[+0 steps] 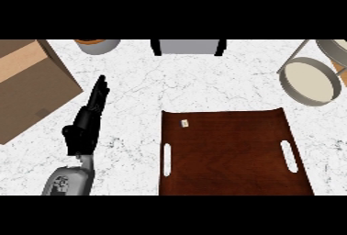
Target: Pick the pear from the tray and place it in the tiered basket
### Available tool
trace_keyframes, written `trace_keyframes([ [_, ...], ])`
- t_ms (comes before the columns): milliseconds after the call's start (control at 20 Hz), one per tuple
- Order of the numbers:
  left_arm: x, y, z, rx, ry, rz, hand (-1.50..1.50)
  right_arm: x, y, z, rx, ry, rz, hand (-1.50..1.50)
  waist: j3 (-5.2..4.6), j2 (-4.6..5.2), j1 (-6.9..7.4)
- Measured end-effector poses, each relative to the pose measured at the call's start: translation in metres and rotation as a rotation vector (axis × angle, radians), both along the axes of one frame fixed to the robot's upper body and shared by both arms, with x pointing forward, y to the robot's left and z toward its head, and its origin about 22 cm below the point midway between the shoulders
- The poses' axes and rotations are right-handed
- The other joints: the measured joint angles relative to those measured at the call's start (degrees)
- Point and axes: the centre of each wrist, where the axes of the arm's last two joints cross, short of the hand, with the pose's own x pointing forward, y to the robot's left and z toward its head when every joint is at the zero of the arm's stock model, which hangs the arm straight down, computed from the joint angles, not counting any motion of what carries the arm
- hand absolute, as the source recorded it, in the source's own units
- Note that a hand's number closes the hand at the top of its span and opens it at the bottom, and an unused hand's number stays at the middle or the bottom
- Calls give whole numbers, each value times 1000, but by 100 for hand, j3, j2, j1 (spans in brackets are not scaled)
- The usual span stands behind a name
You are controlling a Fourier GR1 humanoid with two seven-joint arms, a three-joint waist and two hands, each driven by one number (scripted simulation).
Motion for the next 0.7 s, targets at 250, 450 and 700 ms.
trace_keyframes([
  [250, 3, -3, 0, -3, -1, 0, 0, 21, -23, -1, -43, 7, -27, 150, 2, 3, 9],
  [450, 2, -4, 1, -6, -8, -1, 0, 36, -43, -16, -79, 19, -46, 150, 2, 8, 24],
  [700, 0, -5, -2, 2, -4, -2, 0, 44, -70, -29, -55, 35, -78, -150, 3, 9, 28],
])
